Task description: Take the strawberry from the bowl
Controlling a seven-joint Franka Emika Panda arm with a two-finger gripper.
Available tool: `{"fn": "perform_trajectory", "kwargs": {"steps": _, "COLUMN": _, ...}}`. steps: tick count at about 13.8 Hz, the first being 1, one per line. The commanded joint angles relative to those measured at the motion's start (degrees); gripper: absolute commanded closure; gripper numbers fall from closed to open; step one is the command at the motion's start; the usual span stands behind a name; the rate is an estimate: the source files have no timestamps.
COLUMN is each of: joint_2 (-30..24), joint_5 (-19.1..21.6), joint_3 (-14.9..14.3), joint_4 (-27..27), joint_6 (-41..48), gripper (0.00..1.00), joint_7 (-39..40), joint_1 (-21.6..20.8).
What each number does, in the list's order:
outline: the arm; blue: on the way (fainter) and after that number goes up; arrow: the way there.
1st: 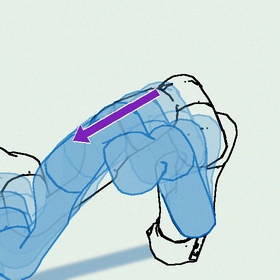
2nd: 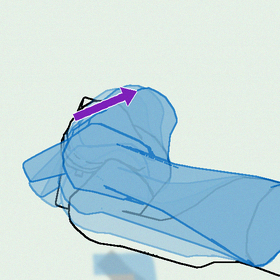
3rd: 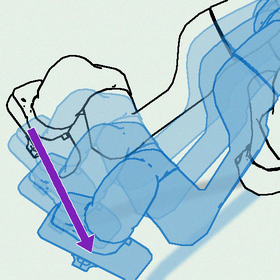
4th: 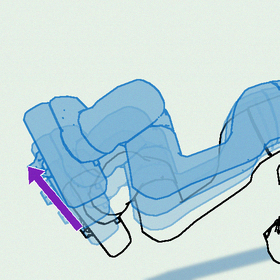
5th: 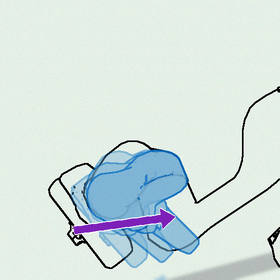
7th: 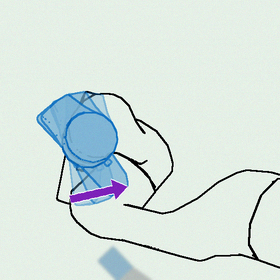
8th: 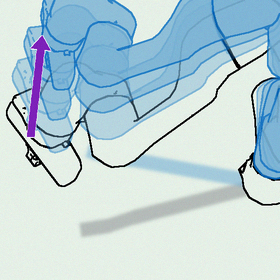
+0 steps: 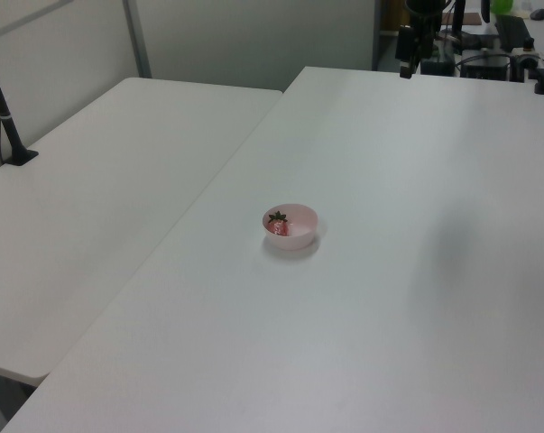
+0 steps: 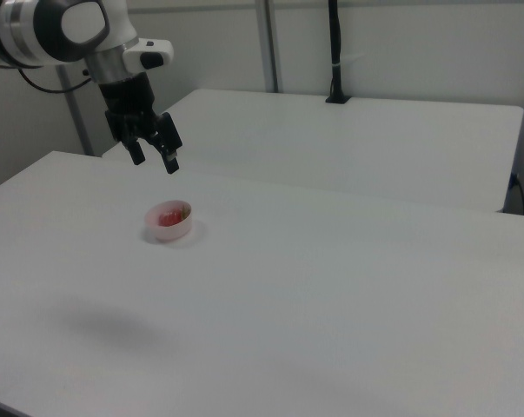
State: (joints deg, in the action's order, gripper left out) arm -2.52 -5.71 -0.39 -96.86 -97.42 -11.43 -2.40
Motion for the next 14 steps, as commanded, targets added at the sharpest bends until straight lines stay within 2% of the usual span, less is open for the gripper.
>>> {"fn": "perform_trajectory", "kwargs": {"steps": 1, "joint_2": -1.3, "joint_5": 1.1, "joint_3": -0.3, "joint_4": -1.9, "joint_6": -1.1, "gripper": 0.00, "joint_7": 1.2, "joint_1": -0.3}}
{"fn": "perform_trajectory", "kwargs": {"steps": 12, "joint_2": -1.2, "joint_5": 1.1, "joint_3": -0.3, "joint_4": -1.8, "joint_6": -0.7, "gripper": 0.00, "joint_7": 1.4, "joint_1": -0.1}}
{"fn": "perform_trajectory", "kwargs": {"steps": 14, "joint_2": -0.1, "joint_5": 1.1, "joint_3": -0.6, "joint_4": -0.8, "joint_6": -0.8, "gripper": 0.00, "joint_7": 6.2, "joint_1": 0.5}}
